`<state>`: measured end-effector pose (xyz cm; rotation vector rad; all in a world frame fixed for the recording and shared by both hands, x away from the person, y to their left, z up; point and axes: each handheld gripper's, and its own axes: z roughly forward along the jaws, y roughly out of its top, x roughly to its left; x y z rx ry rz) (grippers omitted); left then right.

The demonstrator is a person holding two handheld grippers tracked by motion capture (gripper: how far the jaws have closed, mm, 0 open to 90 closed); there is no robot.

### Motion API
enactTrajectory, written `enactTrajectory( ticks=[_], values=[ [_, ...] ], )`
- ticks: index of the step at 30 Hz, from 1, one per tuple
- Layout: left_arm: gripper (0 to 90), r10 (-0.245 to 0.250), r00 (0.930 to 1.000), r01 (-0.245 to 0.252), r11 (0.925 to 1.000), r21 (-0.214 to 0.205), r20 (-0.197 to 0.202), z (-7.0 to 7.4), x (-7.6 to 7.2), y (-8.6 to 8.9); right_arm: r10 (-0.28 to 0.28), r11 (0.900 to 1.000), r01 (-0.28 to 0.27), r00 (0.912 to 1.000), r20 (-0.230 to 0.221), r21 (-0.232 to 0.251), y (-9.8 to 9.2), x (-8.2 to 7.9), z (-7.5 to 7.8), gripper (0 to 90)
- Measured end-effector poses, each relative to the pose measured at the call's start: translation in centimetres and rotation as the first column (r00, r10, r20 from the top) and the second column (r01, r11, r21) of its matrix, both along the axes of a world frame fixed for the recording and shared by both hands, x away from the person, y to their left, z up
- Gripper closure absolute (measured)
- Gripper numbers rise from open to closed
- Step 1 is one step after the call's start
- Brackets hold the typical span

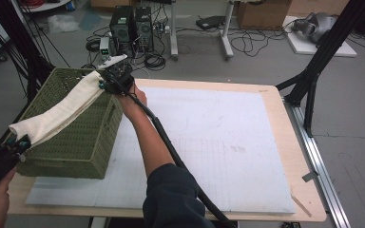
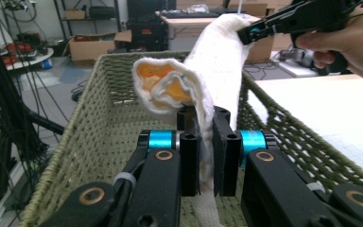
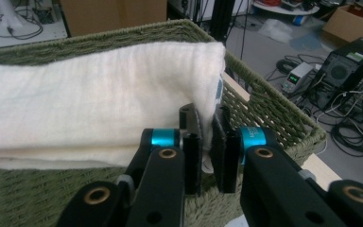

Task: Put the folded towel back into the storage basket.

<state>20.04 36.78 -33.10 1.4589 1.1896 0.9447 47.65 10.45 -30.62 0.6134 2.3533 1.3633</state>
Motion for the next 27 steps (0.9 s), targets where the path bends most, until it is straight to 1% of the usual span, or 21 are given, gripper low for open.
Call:
enactTrajectory(
  ticks=[1, 2, 3, 4, 5, 6, 7, 8, 9, 10, 12, 13, 17, 19, 20, 22, 23, 25, 27],
  values=[
    [82.0, 0.007, 1.0, -0.007, 1.0, 0.001, -0.002, 0.0, 0.2, 0.1, -0.008, 0.9999, 0.008, 1.0, -0.002, 0.006, 0.1, 0.0, 0.0, 78.5],
    [80.4, 0.02, 0.9998, -0.02, 0.9998, -0.004, -0.005, 0.0, 0.4, 0.3, -0.017, 0.9998, 0.017, 0.9998, 0.004, 0.011, 0.2, 0.1, 0.0, 71.6],
    [76.2, 0.024, 0.9995, -0.024, 0.9996, -0.013, -0.018, 0.0, 0.7, 0.5, -0.026, 0.9995, 0.025, 0.9996, 0.01, 0.019, 0.3, 0.0, 0.0, 64.6],
    [66.9, 0.032, 0.9987, -0.033, 0.9991, -0.025, -0.039, 0.0, 1.1, 0.6, -0.032, 0.9992, 0.031, 0.9994, 0.017, 0.024, 0.3, 0.1, 0.1, 60.1],
    [54.1, 0.044, 0.9974, -0.046, 0.9983, -0.037, -0.058, 0.0, 1.4, 0.7, -0.037, 0.9991, 0.037, 0.9992, 0.018, 0.022, 0.3, 0.1, 0.2, 58.4],
    [43.0, 0.062, 0.9959, -0.065, 0.997, -0.043, -0.066, 0.0, 1.6, 0.7, -0.035, 0.9992, 0.035, 0.9992, 0.018, 0.019, 0.2, 0.1, 0.2, 58.1],
    [36.0, 0.085, 0.9938, -0.088, 0.9952, -0.043, -0.072, 0.1, 1.6, 0.7, -0.032, 0.9992, 0.031, 0.9994, 0.015, 0.025, 0.1, 0.1, 0.4, 57.2],
    [26.7, 0.112, 0.9908, -0.115, 0.9926, -0.038, -0.076, 0.2, 1.5, 0.6, -0.03, 0.9992, 0.03, 0.9993, 0.022, 0.026, -0.2, 0.0, 0.6, 57.1],
    [25.6, 0.115, 0.9915, -0.118, 0.9918, -0.048, -0.06, 0.3, 1.3, 0.6, -0.029, 0.9993, 0.028, 0.9993, 0.022, 0.025, -0.5, -0.1, 0.7, 57.1],
    [26.2, 0.115, 0.9915, -0.118, 0.9918, -0.048, -0.06, 0.3, 1.3, 0.6, -0.029, 0.9993, 0.028, 0.9993, 0.022, 0.025, -0.5, -0.1, 0.7, 57.1],
    [26.2, 0.103, 0.9935, -0.105, 0.9935, -0.044, -0.049, 0.6, 1.1, 0.4, -0.031, 0.9987, 0.03, 0.9992, 0.024, 0.041, -1.4, -0.1, 0.9, 56.2],
    [26.2, 0.098, 0.9944, -0.1, 0.9941, -0.043, -0.04, 0.7, 1.0, 0.3, -0.031, 0.9987, 0.03, 0.9992, 0.024, 0.041, -1.4, -0.1, 0.9, 56.2],
    [25.5, 0.061, 0.9978, -0.062, 0.9966, -0.054, -0.028, 1.0, 1.0, -0.2, -0.021, 0.9983, 0.021, 0.9997, 0.01, 0.055, -2.7, -0.4, 0.9, 51.8],
    [25.0, 0.018, 0.9994, -0.021, 0.9966, -0.079, -0.031, 1.1, 1.2, -0.4, -0.003, 0.9971, 0.004, 1.0, -0.007, 0.076, -3.1, -0.6, 1.0, 48.0],
    [24.7, -0.005, 0.9997, 0.003, 0.996, -0.089, -0.024, 1.1, 1.2, -0.5, 0.01, 0.9963, -0.01, 0.9999, -0.008, 0.086, -3.3, -0.8, 1.1, 46.2],
    [21.4, -0.03, 0.9993, 0.028, 0.9933, -0.112, -0.023, 1.0, 1.4, -0.8, 0.022, 0.9949, -0.02, 0.9996, -0.018, 0.099, -3.5, -1.2, 1.3, 40.7],
    [19.7, -0.042, 0.9989, 0.039, 0.9915, -0.124, -0.021, 0.9, 1.5, -0.9, 0.025, 0.9946, -0.023, 0.9995, -0.02, 0.102, -3.7, -1.3, 1.4, 38.1],
    [19.4, -0.065, 0.9978, 0.062, 0.9877, -0.144, -0.015, 0.9, 1.7, -1.3, 0.021, 0.9936, -0.018, 0.9995, -0.024, 0.111, -4.2, -1.7, 1.4, 29.4],
    [19.4, -0.09, 0.996, 0.088, 0.984, -0.155, -0.001, 1.0, 1.7, -1.7, 0.023, 0.9933, -0.02, 0.9995, -0.022, 0.114, -4.9, -2.1, 1.5, 24.1]
  ],
)
